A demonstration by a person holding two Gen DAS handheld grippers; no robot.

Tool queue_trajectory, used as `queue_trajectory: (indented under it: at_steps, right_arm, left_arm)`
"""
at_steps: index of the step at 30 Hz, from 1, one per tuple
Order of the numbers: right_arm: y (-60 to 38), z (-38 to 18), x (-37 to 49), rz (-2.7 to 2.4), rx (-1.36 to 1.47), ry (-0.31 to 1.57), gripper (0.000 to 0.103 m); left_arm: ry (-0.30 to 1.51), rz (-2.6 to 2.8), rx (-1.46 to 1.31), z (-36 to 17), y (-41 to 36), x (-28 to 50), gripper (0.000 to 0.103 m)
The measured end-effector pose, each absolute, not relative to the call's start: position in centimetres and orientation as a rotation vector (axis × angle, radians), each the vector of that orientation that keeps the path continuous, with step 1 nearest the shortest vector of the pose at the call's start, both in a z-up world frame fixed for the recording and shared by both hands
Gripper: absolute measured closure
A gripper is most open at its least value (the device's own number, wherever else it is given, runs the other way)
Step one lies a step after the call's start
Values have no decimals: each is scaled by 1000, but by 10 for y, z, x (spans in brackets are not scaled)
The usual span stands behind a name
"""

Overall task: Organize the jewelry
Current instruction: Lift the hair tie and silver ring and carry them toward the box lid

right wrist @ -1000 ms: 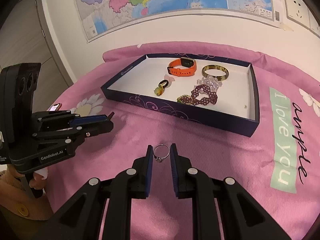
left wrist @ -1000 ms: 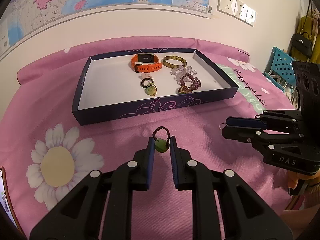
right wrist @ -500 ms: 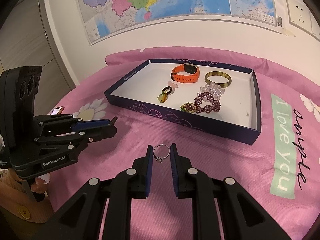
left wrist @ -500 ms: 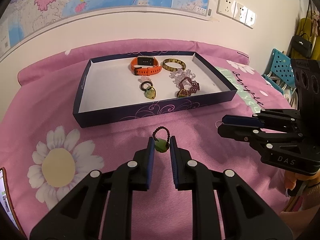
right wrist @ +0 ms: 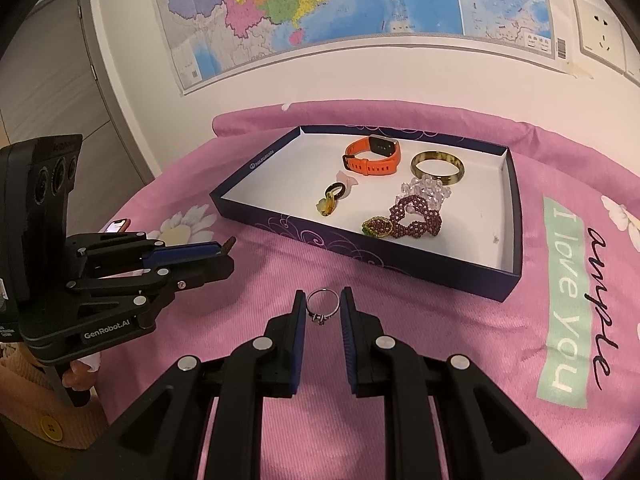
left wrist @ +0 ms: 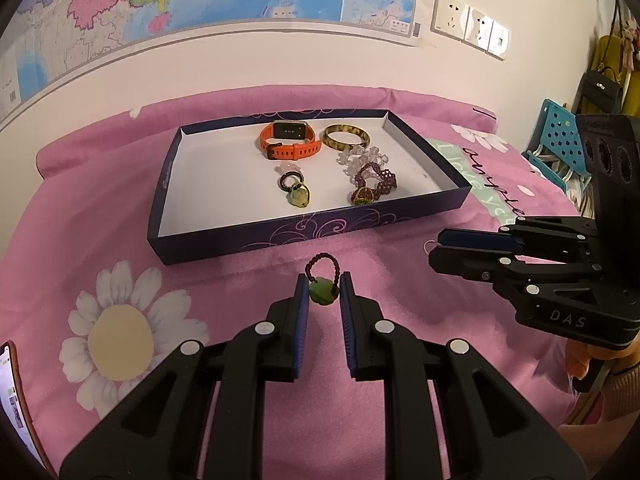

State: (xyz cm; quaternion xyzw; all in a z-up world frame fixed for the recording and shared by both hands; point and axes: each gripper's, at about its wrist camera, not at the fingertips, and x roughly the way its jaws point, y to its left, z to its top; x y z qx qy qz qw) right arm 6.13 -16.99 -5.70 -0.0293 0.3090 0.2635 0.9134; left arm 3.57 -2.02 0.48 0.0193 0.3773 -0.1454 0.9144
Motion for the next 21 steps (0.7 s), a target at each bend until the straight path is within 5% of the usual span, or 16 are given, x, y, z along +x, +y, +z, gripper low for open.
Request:
queue_trajectory:
  at_steps: [21]
  right_arm:
    - [-169, -50, 67, 549, -62, 616, 88]
  left_arm:
    - [745, -302, 49, 16, -21, 41, 87]
